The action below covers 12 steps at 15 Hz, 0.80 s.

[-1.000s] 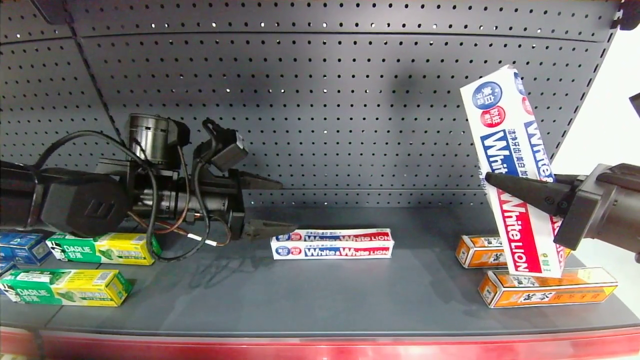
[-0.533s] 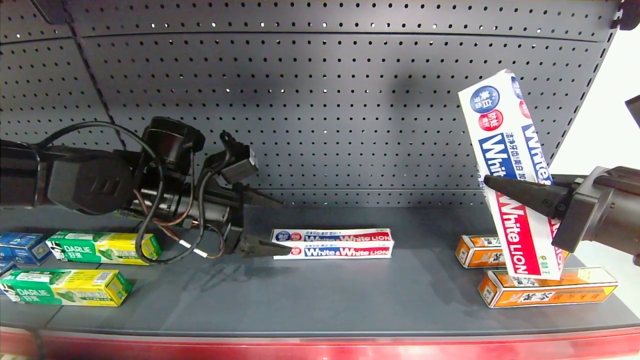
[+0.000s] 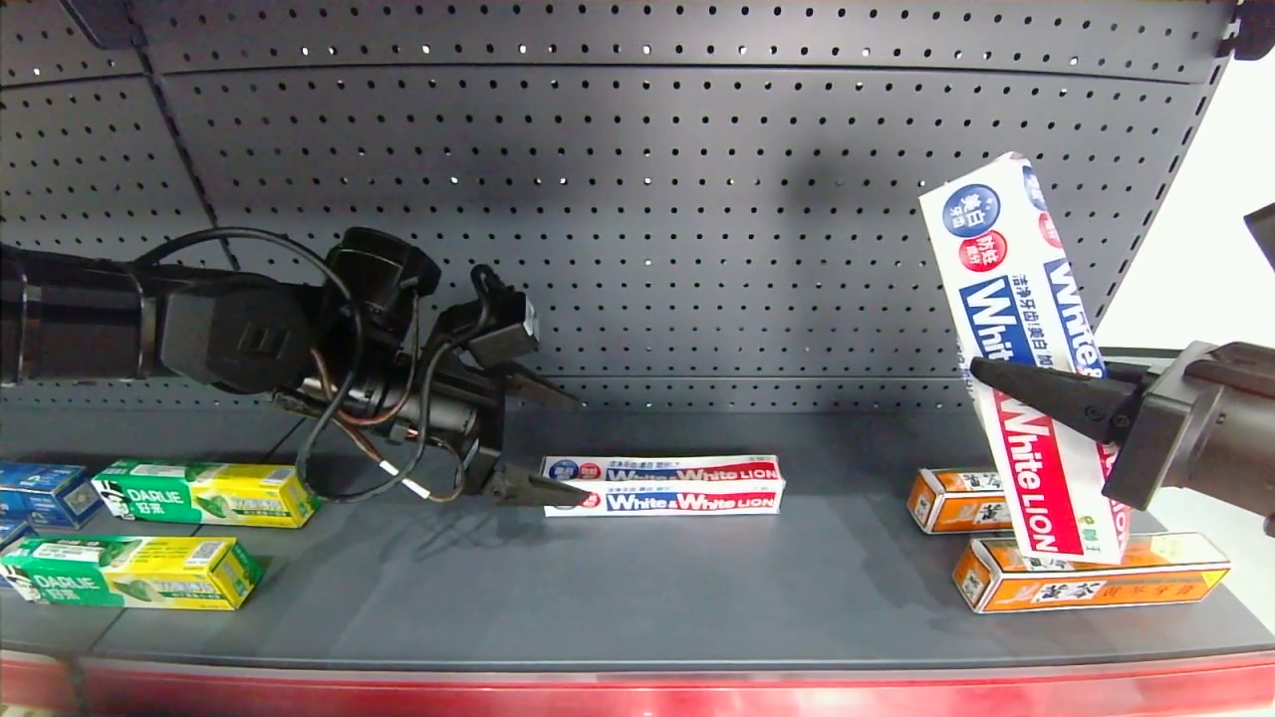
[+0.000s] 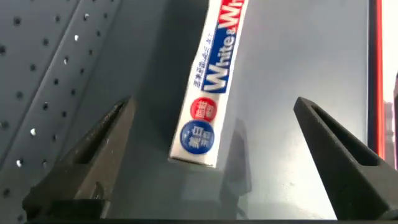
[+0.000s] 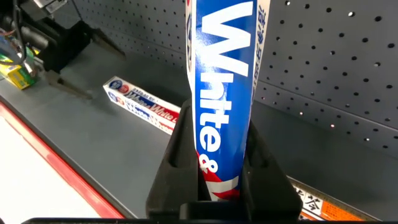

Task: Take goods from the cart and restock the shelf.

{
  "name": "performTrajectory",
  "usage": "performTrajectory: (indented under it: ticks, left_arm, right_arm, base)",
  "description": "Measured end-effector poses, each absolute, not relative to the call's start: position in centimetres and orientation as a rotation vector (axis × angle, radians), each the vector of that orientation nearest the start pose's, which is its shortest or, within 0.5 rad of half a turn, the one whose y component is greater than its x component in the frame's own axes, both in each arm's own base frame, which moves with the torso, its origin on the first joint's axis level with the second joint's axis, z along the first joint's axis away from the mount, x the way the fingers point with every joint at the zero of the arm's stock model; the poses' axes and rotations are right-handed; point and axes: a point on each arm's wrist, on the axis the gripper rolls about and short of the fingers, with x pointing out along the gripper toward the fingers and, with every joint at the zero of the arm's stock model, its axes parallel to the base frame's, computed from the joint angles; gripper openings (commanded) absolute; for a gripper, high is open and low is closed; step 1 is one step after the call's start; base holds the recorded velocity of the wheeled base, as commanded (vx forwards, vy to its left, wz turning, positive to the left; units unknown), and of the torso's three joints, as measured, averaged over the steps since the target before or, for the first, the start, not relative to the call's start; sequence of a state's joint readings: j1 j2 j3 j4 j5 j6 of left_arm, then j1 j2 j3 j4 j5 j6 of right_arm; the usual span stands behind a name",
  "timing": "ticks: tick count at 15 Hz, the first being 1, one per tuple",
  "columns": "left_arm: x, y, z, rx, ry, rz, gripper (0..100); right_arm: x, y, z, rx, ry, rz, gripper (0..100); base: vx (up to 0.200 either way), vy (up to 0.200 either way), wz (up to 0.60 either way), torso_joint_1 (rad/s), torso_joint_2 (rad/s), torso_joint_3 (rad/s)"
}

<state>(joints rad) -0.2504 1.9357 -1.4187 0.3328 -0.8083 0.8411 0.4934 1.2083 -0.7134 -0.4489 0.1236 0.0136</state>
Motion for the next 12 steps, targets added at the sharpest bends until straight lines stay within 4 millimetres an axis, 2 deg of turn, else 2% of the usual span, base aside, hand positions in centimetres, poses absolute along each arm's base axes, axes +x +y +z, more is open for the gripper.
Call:
performTrajectory:
  ticks: [6, 12]
  left_arm:
    - [35.0, -11.6, 18.2, 0.494, 0.382, -1.281, 100]
    - [35.0, -11.8, 16.5, 0.481, 0.435, -1.301, 100]
  right_arm:
    - [16.2, 9.0, 25.9, 0.003, 0.052, 0.615, 0]
    - [16.1, 8.8, 25.5, 0.001, 0.062, 0.609, 0]
  base:
    - [0.0, 0.0, 0.0, 0.0, 0.0, 0.0]
    - [0.0, 0.0, 0.0, 0.0, 0.0, 0.0]
